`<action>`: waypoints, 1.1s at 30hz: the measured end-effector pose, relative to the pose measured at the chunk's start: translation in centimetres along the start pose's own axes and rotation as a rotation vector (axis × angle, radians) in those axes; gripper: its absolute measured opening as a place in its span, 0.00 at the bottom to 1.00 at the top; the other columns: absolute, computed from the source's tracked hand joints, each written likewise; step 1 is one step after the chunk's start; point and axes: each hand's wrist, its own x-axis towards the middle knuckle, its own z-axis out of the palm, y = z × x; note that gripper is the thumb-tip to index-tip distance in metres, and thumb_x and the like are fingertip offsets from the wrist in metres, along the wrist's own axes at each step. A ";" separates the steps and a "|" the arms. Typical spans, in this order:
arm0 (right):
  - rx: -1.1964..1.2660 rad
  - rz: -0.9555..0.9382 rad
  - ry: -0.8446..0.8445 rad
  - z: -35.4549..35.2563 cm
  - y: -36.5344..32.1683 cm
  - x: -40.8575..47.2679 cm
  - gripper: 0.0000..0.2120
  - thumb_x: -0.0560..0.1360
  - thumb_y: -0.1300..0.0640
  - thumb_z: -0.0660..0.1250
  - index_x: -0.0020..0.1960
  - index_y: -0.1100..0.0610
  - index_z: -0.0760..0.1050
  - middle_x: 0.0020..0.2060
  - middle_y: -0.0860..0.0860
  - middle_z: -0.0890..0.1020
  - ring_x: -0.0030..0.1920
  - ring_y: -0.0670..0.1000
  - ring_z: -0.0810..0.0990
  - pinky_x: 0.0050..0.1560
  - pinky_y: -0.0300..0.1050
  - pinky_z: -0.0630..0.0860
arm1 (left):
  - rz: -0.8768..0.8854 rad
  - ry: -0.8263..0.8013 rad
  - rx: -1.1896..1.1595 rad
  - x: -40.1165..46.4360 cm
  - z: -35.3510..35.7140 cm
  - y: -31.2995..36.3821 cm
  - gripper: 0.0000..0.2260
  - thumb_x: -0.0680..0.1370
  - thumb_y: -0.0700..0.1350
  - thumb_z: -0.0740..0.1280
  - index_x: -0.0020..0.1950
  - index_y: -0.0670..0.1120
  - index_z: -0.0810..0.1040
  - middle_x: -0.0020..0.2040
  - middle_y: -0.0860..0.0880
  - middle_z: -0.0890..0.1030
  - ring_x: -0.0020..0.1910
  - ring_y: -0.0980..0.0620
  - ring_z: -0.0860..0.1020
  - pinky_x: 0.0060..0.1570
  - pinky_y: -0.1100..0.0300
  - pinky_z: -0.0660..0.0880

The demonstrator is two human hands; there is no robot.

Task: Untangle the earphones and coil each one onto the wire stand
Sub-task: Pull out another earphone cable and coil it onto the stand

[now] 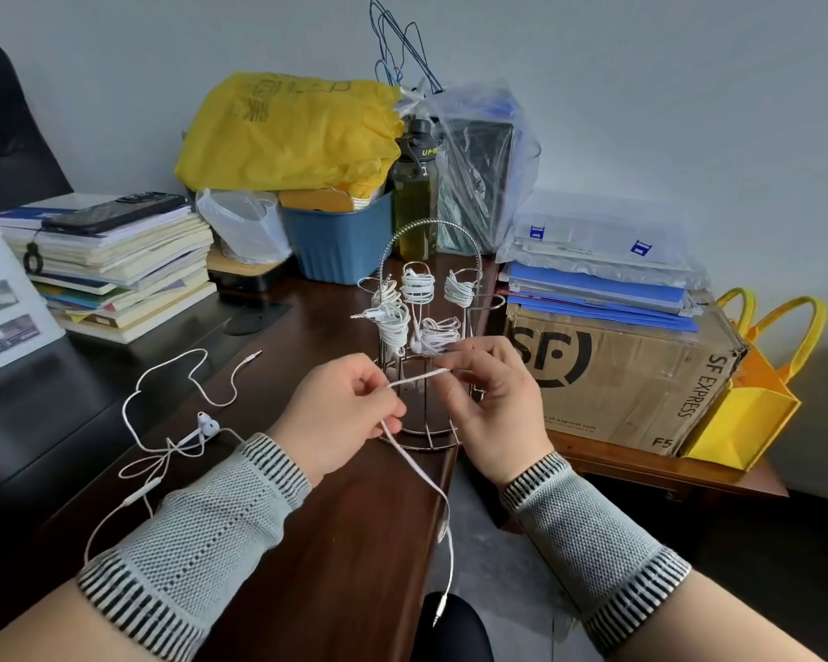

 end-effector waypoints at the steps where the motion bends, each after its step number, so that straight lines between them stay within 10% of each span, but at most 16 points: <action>1: 0.050 0.047 0.006 -0.1 -0.1 0.1 0.04 0.73 0.58 0.71 0.44 0.50 0.80 0.44 0.46 0.78 0.45 0.41 0.77 0.47 0.35 0.76 | -0.004 -0.004 -0.035 0.1 -0.3 0.1 0.07 0.75 0.35 0.67 0.38 0.43 0.76 0.31 0.49 0.82 0.30 0.55 0.80 0.41 0.51 0.80; 8: 0.505 0.524 0.088 -0.4 -0.7 0.8 0.04 0.72 0.60 0.73 0.39 0.54 0.82 0.35 0.53 0.84 0.36 0.52 0.80 0.42 0.47 0.78 | 0.023 -0.038 -0.454 0.3 0.7 2.2 0.06 0.78 0.39 0.67 0.41 0.44 0.80 0.31 0.51 0.78 0.27 0.58 0.72 0.33 0.64 0.73; 14: 0.754 0.720 0.075 -0.6 -1.4 1.9 0.07 0.75 0.61 0.69 0.38 0.60 0.79 0.32 0.54 0.81 0.33 0.48 0.78 0.36 0.38 0.77 | 0.148 0.196 -0.281 1.5 2.4 3.7 0.06 0.77 0.44 0.69 0.41 0.46 0.82 0.31 0.51 0.82 0.26 0.59 0.75 0.29 0.65 0.72; 27: 0.481 0.806 0.068 0.0 -1.8 4.2 0.16 0.75 0.55 0.67 0.30 0.56 0.74 0.28 0.51 0.78 0.33 0.52 0.76 0.30 0.40 0.70 | 0.215 0.320 0.649 2.7 2.1 4.1 0.24 0.82 0.52 0.54 0.37 0.44 0.83 0.32 0.49 0.82 0.35 0.50 0.81 0.40 0.54 0.79; 33: 0.357 0.836 0.075 0.3 -1.3 4.8 0.11 0.69 0.53 0.68 0.30 0.56 0.75 0.30 0.54 0.80 0.35 0.55 0.79 0.39 0.49 0.74 | 0.137 0.219 0.408 2.7 2.0 3.0 0.20 0.78 0.45 0.58 0.31 0.43 0.82 0.31 0.50 0.83 0.36 0.50 0.82 0.45 0.51 0.79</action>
